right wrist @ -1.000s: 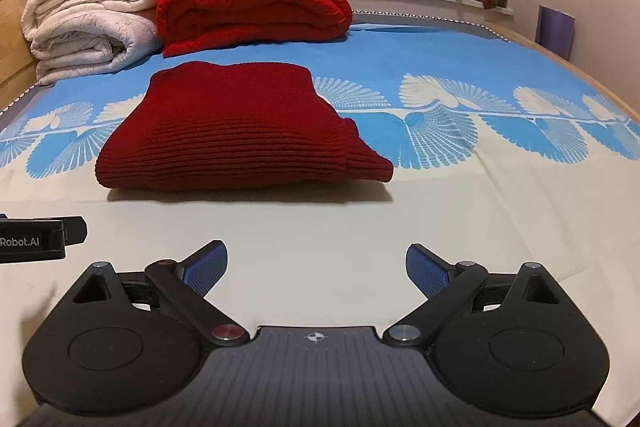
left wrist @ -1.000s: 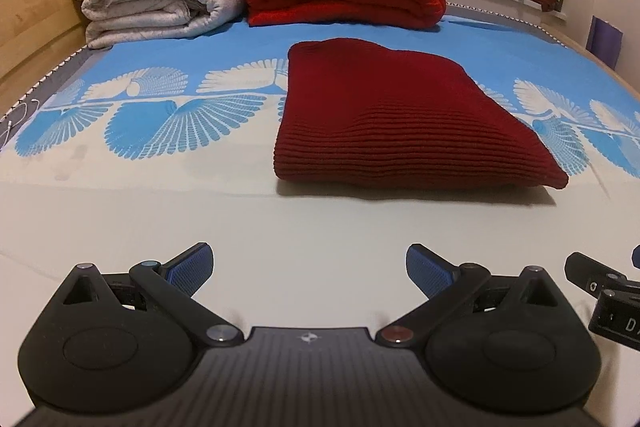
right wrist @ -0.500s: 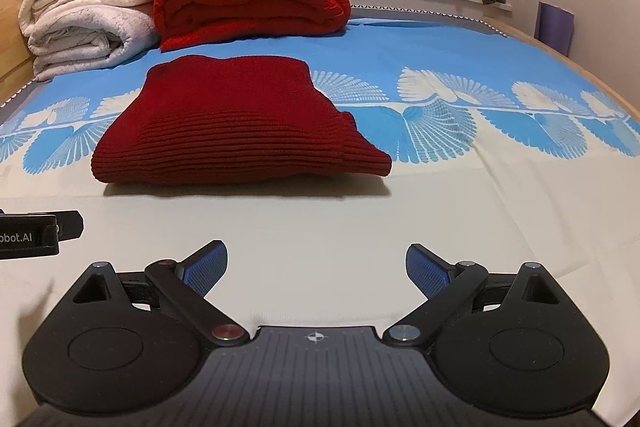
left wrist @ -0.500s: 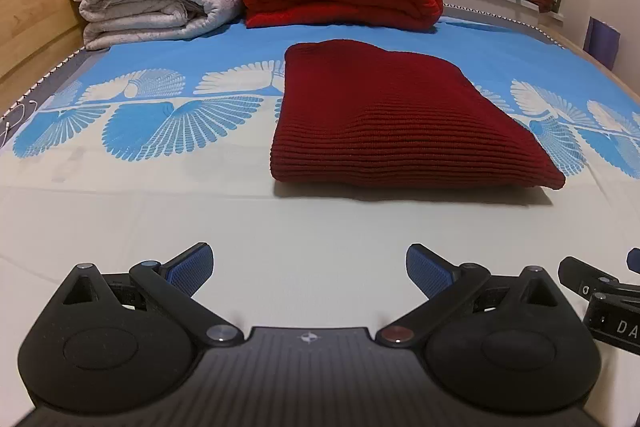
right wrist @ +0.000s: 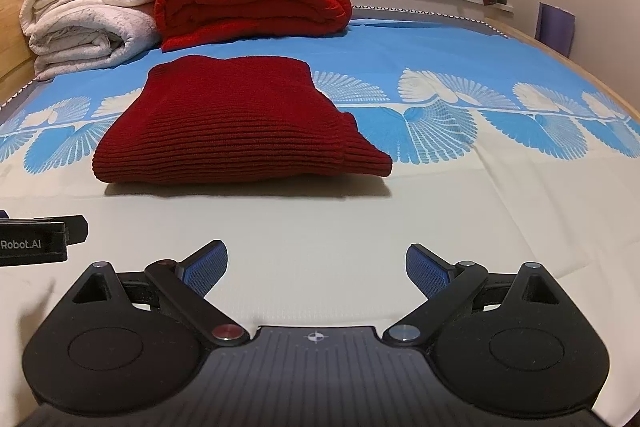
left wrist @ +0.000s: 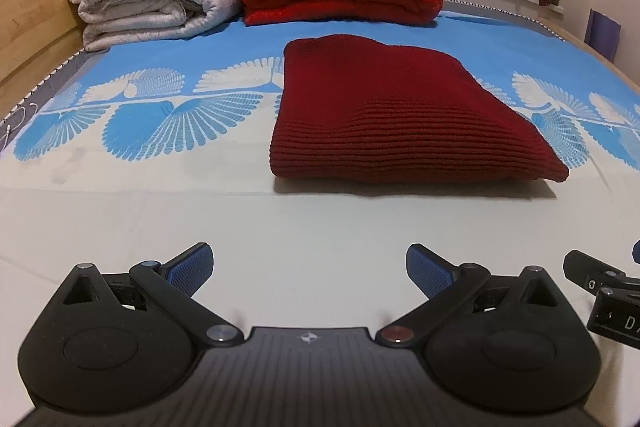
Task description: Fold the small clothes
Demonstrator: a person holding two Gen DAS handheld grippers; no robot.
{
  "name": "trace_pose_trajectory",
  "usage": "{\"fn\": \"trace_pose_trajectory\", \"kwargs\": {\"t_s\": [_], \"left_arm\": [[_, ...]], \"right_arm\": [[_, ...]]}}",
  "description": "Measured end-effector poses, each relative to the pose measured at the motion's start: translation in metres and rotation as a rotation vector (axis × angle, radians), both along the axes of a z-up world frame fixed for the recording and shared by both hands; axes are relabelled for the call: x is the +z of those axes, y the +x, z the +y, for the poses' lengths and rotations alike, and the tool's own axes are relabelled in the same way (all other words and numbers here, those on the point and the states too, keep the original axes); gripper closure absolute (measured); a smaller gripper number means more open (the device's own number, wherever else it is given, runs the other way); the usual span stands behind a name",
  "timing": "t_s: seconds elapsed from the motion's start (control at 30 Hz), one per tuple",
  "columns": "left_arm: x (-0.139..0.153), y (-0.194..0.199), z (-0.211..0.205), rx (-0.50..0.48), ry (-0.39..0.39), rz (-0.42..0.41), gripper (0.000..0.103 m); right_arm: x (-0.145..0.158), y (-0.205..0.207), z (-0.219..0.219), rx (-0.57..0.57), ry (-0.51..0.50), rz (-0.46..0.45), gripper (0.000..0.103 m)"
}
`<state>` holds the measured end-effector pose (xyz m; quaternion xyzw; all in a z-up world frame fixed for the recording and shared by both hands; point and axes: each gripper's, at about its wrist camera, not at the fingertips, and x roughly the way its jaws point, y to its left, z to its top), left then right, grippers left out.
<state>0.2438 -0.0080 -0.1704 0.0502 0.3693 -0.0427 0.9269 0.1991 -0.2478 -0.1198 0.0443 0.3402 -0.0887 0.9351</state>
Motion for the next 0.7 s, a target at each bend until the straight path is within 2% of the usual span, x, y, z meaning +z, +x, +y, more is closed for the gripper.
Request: {"fn": "trace_pose_trajectory", "kwargs": {"t_s": [0.7], "left_arm": [[-0.0005, -0.0004, -0.0002, -0.001, 0.008, -0.001, 0.000]], "right_arm": [[-0.0019, 0.0009, 0.0047, 0.007, -0.008, 0.007, 0.007]]}}
